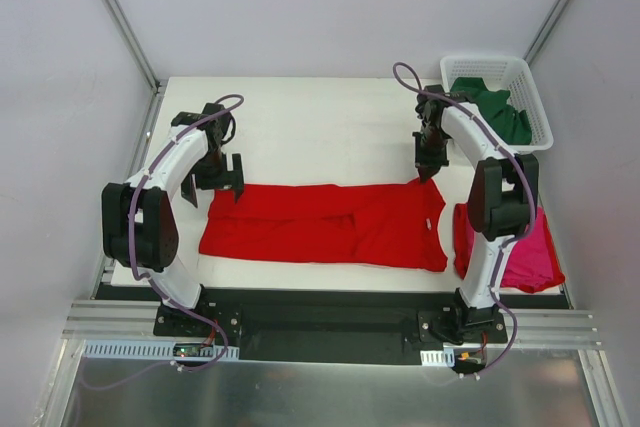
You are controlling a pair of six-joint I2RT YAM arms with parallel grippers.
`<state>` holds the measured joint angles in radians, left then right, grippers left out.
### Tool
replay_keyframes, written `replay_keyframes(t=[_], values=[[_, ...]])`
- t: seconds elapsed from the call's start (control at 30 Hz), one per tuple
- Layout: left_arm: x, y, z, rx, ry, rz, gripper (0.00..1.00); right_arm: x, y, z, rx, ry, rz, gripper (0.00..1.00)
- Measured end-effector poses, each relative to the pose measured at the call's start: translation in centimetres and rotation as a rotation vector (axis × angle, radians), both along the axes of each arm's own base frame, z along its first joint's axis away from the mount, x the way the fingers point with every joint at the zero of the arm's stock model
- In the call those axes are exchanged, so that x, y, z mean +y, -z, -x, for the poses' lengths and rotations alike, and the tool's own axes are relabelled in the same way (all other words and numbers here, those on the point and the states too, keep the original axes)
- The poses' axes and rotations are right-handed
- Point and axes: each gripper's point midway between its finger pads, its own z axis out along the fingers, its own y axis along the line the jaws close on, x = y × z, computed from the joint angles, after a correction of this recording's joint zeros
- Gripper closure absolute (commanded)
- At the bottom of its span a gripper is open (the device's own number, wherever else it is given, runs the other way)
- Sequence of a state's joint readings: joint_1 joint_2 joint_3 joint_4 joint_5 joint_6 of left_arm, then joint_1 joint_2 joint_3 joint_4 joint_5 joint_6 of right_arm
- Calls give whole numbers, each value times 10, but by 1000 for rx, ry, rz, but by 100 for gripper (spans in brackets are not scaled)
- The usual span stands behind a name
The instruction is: Fold and stack the t-shirts
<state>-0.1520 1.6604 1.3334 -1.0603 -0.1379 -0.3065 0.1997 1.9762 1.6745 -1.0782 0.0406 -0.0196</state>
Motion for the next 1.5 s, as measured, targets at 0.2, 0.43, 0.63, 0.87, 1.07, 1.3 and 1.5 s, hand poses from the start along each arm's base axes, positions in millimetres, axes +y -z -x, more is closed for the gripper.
replay_keyframes(t=[0.2, 0.43, 0.63, 0.87, 1.07, 1.3, 1.5], values=[[0, 0, 0, -1, 0, 0, 1, 1, -2, -4, -2, 0, -1, 98], [0, -1, -1, -3, 0, 0, 1, 1, 4, -3, 24, 0, 4, 98], [0, -1, -1, -4, 1, 1, 1, 1, 6, -2, 35, 0, 6, 98], [-1, -3, -4, -13, 1, 2, 1, 2, 0, -12, 13, 0, 2, 91], [-1, -3, -4, -14, 0, 2, 1, 2, 1, -11, 19, -5, 4, 44], [-2, -3, -4, -13, 7, 3, 1, -2, 9, -2, 49, -8, 18, 29], [-3, -3, -4, -11, 7, 4, 1, 1, 12, -6, 36, -1, 3, 32]])
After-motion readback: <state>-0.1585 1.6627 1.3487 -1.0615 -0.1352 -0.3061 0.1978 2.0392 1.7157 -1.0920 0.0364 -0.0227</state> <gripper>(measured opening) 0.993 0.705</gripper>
